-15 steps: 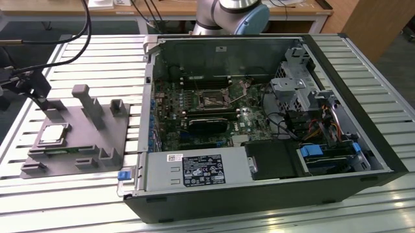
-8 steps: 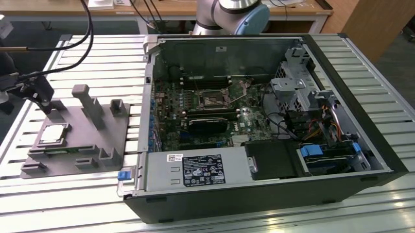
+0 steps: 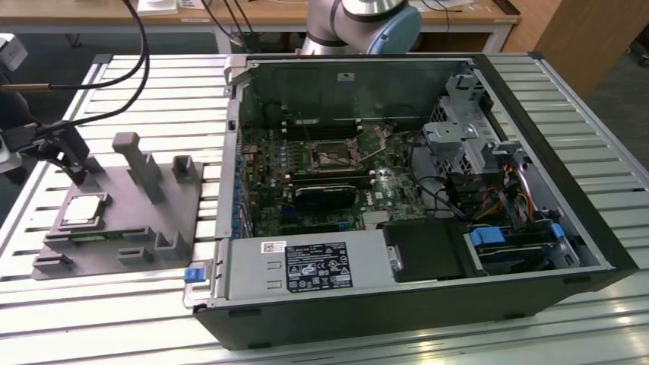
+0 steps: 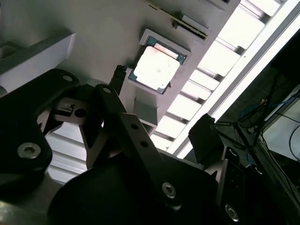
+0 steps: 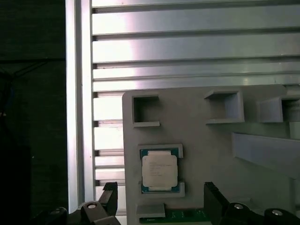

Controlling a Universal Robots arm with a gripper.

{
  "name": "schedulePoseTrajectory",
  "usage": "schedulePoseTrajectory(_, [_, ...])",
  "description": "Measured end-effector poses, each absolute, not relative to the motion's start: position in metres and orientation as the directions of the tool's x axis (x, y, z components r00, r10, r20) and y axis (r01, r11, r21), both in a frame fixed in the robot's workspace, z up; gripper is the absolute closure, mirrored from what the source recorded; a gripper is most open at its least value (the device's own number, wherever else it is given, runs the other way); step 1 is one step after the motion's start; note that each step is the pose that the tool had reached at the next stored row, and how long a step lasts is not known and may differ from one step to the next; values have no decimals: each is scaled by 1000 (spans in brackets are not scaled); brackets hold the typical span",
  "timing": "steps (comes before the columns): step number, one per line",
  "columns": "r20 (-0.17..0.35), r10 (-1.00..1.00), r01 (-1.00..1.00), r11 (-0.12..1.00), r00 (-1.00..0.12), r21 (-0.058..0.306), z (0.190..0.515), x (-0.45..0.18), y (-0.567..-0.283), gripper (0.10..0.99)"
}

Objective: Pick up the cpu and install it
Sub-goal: 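Pick up the cpu and move it towards the insertion slot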

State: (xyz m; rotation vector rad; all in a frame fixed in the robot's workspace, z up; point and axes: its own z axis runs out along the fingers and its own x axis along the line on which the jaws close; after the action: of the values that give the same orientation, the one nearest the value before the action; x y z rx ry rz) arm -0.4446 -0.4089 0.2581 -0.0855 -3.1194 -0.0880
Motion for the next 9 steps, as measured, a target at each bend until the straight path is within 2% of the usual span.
schedulePoseTrajectory(9, [21,53,54,997,-998,56,245,-445,-409,267])
